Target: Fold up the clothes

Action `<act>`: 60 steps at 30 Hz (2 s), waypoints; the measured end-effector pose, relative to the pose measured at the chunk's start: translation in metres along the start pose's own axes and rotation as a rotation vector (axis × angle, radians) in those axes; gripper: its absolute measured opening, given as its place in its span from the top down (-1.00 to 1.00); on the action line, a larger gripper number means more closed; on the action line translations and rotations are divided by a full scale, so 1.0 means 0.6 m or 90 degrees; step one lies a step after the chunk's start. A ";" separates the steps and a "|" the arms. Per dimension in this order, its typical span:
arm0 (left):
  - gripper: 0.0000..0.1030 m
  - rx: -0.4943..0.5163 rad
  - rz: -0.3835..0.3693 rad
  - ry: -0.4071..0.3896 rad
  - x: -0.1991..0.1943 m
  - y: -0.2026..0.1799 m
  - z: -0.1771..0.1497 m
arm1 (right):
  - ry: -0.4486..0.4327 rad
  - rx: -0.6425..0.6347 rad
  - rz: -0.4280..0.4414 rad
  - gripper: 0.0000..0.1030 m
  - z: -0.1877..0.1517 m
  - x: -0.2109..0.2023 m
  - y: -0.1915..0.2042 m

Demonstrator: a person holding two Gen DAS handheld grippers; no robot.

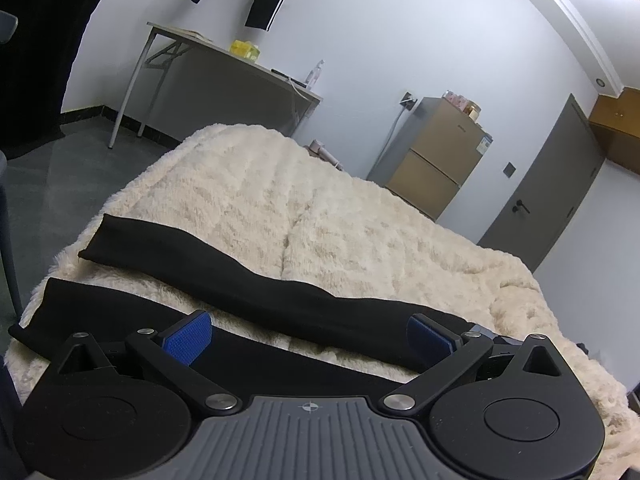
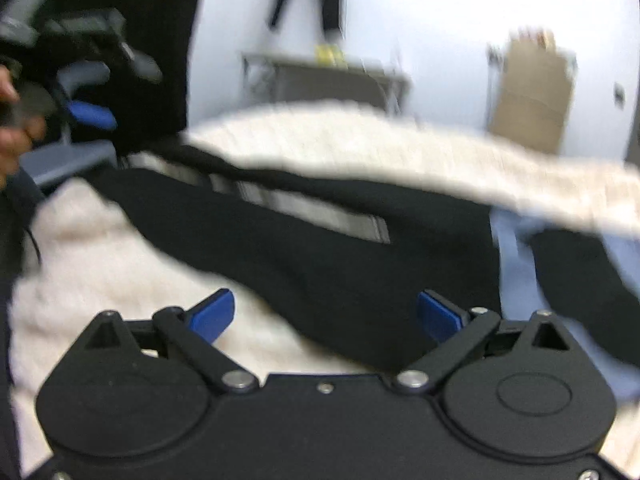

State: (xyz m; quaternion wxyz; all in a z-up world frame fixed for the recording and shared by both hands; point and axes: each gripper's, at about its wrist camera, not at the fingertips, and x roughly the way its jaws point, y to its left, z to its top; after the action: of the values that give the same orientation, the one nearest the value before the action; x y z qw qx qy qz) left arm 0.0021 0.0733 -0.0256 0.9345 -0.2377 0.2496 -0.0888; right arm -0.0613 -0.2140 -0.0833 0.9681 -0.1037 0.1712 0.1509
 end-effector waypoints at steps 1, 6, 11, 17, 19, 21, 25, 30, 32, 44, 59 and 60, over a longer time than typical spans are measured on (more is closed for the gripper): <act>-0.99 0.002 0.001 0.002 0.002 0.000 -0.001 | -0.005 0.006 -0.003 -0.99 0.008 0.008 -0.001; -0.99 0.009 0.004 -0.003 -0.001 0.002 0.001 | 0.084 0.123 -0.052 -0.98 0.041 0.119 -0.053; -0.99 0.001 0.010 -0.004 0.000 0.005 0.001 | 0.198 0.097 0.008 -0.97 -0.016 0.154 -0.018; -0.99 0.002 0.023 0.005 0.004 0.004 0.001 | 0.203 0.028 0.089 -0.90 -0.028 0.105 0.003; -0.99 0.018 0.037 0.025 0.014 0.002 0.000 | 0.170 -0.011 0.126 -0.44 -0.022 0.086 -0.005; -0.99 0.028 0.042 0.028 0.020 0.000 -0.001 | 0.056 -0.128 0.140 -0.41 -0.026 0.050 -0.005; -0.99 0.011 0.037 0.035 0.043 0.011 0.013 | 0.017 -0.168 0.165 -0.34 -0.079 0.050 0.013; -0.99 -0.017 0.092 0.001 0.085 0.111 0.094 | -0.047 -0.258 0.146 -0.23 -0.123 0.050 0.050; -0.95 -0.021 0.128 -0.021 0.096 0.156 0.130 | -0.048 -0.256 0.146 -0.25 -0.122 0.051 0.048; 0.67 0.019 0.100 0.104 0.180 0.296 0.172 | -0.067 -0.282 0.122 -0.28 -0.131 0.056 0.065; 0.20 0.041 0.146 0.183 0.260 0.309 0.153 | -0.063 -0.295 0.116 -0.28 -0.134 0.056 0.068; 0.20 0.038 0.143 0.185 0.261 0.310 0.153 | -0.062 -0.295 0.116 -0.28 -0.134 0.057 0.068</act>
State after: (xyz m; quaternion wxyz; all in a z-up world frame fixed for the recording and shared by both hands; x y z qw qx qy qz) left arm 0.1921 0.2277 -0.1132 0.8993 -0.1649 0.4043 -0.0248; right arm -0.0685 -0.1872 -0.1756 0.9079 -0.2999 0.0937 0.2776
